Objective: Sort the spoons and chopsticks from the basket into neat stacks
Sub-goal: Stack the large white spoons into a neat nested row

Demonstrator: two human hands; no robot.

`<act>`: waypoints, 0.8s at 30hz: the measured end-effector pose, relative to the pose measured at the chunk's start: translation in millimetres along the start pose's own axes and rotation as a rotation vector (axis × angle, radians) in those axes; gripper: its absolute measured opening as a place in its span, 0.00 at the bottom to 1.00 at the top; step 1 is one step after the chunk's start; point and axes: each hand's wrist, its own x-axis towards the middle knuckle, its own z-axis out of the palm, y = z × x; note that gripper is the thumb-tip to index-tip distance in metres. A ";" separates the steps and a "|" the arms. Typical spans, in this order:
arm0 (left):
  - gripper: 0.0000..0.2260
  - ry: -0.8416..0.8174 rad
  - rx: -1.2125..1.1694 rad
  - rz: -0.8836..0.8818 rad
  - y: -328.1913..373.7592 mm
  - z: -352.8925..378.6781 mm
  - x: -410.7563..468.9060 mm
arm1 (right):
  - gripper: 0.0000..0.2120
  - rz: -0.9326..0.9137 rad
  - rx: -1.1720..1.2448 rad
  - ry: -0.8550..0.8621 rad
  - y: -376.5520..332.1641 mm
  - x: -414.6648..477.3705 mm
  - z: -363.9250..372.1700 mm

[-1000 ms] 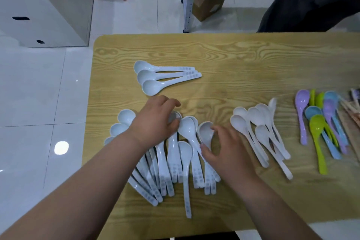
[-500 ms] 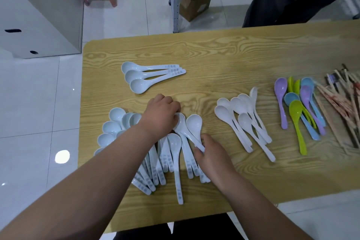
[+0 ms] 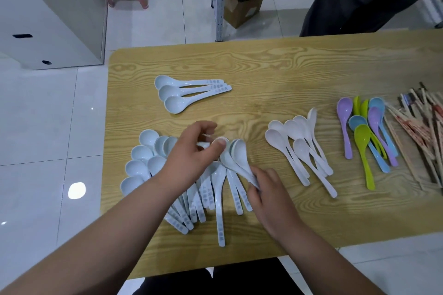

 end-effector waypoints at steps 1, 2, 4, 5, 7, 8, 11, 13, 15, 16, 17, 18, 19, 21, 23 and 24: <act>0.15 -0.040 -0.097 -0.055 4.9 -1.9 -10.9 | 0.19 -0.030 0.012 0.005 -4.8 -3.3 -1.0; 0.15 -0.065 -0.170 -0.088 7.5 -2.7 -20.5 | 0.19 -0.055 0.021 0.008 -9.7 -6.4 -1.3; 0.11 -0.040 -0.216 -0.110 12.4 -2.5 -37.2 | 0.20 -0.085 0.024 0.002 -20.2 -12.2 1.3; 0.09 0.008 -0.197 -0.113 15.8 -2.9 -43.6 | 0.21 -0.102 0.016 -0.005 -25.7 -14.6 3.4; 0.07 0.127 -0.191 -0.137 16.4 -6.4 -52.3 | 0.22 -0.149 -0.001 -0.032 -38.1 -17.3 6.7; 0.07 0.186 -0.243 -0.165 15.0 -10.5 -55.3 | 0.23 -0.165 -0.007 -0.050 -44.1 -17.0 7.1; 0.08 0.371 -0.613 -0.206 5.4 -35.1 -58.6 | 0.23 -0.155 -0.028 -0.131 -57.1 -12.0 4.5; 0.06 0.488 -0.780 -0.236 -1.4 -60.9 -57.1 | 0.20 -0.151 -0.040 -0.170 -62.7 -10.9 2.3; 0.06 0.541 -0.866 -0.337 -8.8 -83.4 -55.9 | 0.17 -0.140 0.043 -0.116 -70.6 -13.2 0.2; 0.08 0.527 -0.856 -0.380 -13.6 -90.0 -55.6 | 0.17 -0.133 0.105 -0.078 -77.0 -15.2 -0.8; 0.11 0.485 -0.811 -0.397 -17.0 -93.1 -57.4 | 0.16 -0.121 0.156 -0.059 -85.1 -16.7 -0.7; 0.14 0.432 -0.757 -0.402 -19.1 -92.9 -60.5 | 0.15 -0.112 0.195 -0.063 -95.6 -18.5 -0.1; 0.17 0.385 -0.718 -0.398 -20.2 -90.9 -65.3 | 0.13 -0.107 0.227 -0.089 -106.7 -19.3 2.7; 0.20 0.313 -0.701 -0.369 -19.9 -86.2 -75.3 | 0.11 -0.145 0.233 -0.181 -128.8 -21.3 11.6; 0.23 0.279 -0.735 -0.363 -18.3 -87.5 -82.9 | 0.10 -0.173 0.192 -0.268 -148.0 -24.5 23.2; 0.23 0.283 -0.777 -0.381 -17.8 -90.6 -84.6 | 0.10 -0.169 0.202 -0.298 -156.6 -26.7 28.2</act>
